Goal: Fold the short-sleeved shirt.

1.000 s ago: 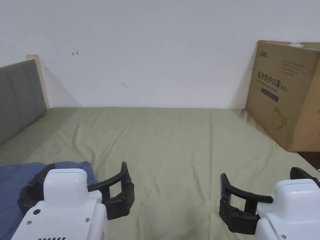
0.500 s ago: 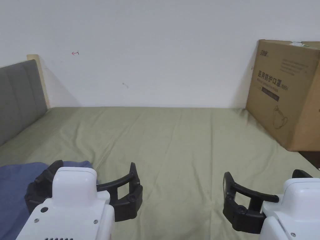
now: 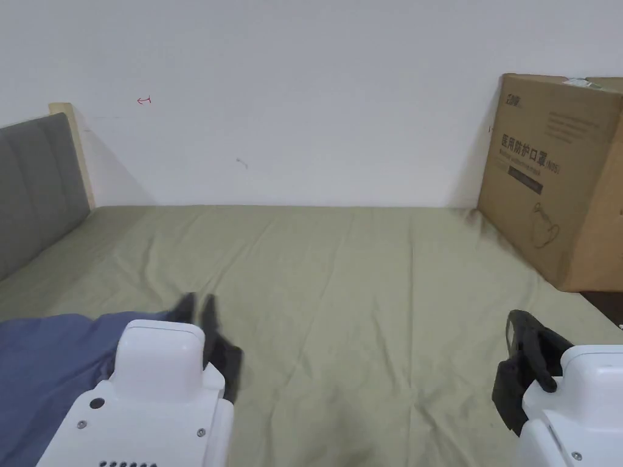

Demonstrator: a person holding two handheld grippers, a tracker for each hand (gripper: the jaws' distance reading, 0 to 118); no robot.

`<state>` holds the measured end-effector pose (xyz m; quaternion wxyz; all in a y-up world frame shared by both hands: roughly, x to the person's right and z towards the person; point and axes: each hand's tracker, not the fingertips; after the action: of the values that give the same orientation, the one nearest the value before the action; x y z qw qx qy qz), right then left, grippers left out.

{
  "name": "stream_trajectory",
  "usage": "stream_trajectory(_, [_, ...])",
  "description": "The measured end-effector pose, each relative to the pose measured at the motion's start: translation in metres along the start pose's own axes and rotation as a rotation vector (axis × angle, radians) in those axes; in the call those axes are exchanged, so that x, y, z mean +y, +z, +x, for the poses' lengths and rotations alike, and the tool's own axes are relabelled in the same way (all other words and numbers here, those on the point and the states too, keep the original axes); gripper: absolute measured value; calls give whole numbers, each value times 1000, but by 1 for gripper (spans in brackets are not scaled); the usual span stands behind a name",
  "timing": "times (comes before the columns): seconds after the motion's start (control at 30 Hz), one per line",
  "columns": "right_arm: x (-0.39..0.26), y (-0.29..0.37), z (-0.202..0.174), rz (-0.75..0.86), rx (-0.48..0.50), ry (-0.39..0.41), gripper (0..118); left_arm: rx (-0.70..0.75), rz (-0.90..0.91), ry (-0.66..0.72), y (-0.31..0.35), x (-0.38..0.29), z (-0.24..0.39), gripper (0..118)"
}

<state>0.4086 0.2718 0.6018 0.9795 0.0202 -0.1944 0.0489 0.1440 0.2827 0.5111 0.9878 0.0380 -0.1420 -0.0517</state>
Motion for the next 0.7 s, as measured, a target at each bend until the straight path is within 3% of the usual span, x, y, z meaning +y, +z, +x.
stream_trajectory(0.13, [-2, -2, 9, -47, 17, -71, 0, -37, -37, -13, -6, -3, 4, 0])
stream_trajectory(0.37, [-5, -15, 3, -78, 33, -82, 0, 30, -88, 107, -7, -2, -21, 0])
stream_trajectory(0.47, [-4, -28, -26, -91, 135, -103, 0, 171, -88, 103, 5, -2, -63, 0])
stream_trajectory(0.7, [11, -47, -130, -82, 479, -112, 0, 500, -70, 22, 58, -8, -143, 0])
